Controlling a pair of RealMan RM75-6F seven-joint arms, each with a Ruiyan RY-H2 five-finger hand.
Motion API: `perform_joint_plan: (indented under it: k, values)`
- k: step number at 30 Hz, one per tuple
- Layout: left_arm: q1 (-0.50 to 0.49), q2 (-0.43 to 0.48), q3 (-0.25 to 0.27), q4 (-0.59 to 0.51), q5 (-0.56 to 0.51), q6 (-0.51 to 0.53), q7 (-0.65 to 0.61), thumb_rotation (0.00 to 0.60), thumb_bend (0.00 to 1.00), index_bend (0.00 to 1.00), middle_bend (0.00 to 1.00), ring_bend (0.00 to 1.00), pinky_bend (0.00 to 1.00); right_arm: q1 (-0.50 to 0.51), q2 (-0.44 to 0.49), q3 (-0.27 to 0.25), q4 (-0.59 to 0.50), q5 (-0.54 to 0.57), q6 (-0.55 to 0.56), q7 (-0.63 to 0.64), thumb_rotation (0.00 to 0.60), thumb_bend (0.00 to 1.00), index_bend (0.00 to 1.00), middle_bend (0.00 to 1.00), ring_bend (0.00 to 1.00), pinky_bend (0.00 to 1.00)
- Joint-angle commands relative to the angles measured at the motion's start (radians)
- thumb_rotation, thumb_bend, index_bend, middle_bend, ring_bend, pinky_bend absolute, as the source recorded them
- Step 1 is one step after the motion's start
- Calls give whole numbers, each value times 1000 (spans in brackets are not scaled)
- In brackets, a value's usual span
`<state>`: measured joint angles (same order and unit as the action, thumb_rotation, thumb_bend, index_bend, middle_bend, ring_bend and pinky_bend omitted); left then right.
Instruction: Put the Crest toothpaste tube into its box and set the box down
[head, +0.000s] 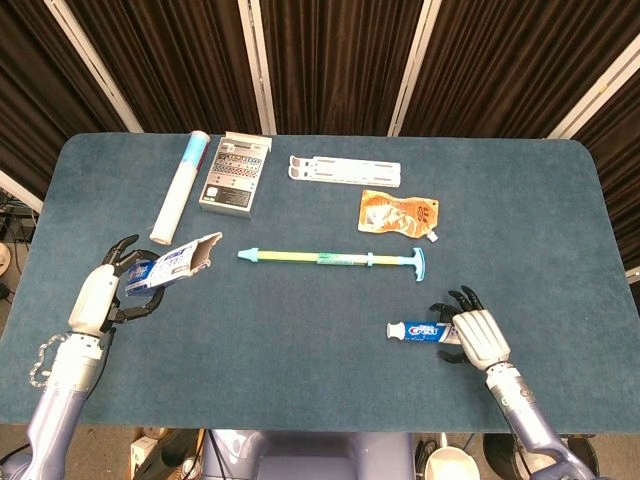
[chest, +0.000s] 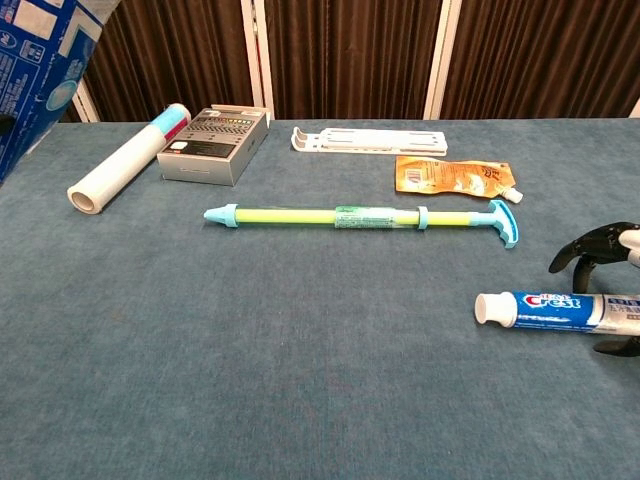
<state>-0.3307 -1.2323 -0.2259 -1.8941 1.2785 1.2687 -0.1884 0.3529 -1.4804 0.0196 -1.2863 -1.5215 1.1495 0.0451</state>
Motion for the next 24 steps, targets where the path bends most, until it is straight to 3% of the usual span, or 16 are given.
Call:
perform_joint_plan:
  k: [1,14,24]
  values:
    - [0,2,2,0,2,1,0,600,427,381,377,78,74,1,5,2,8,3,1,7,600,156,308,447,136,0]
    - [-5,-9,9,7,4,1,6,600,434,388,386,84,74,6,15,-11,48,0,-10,74,600,212,333,507,174,0]
    - [-2,-12,14,11,4,7,-2,600,460,391,386,86,74,1,15,-9,67,-21,35,76,600,413,495,650,277,0]
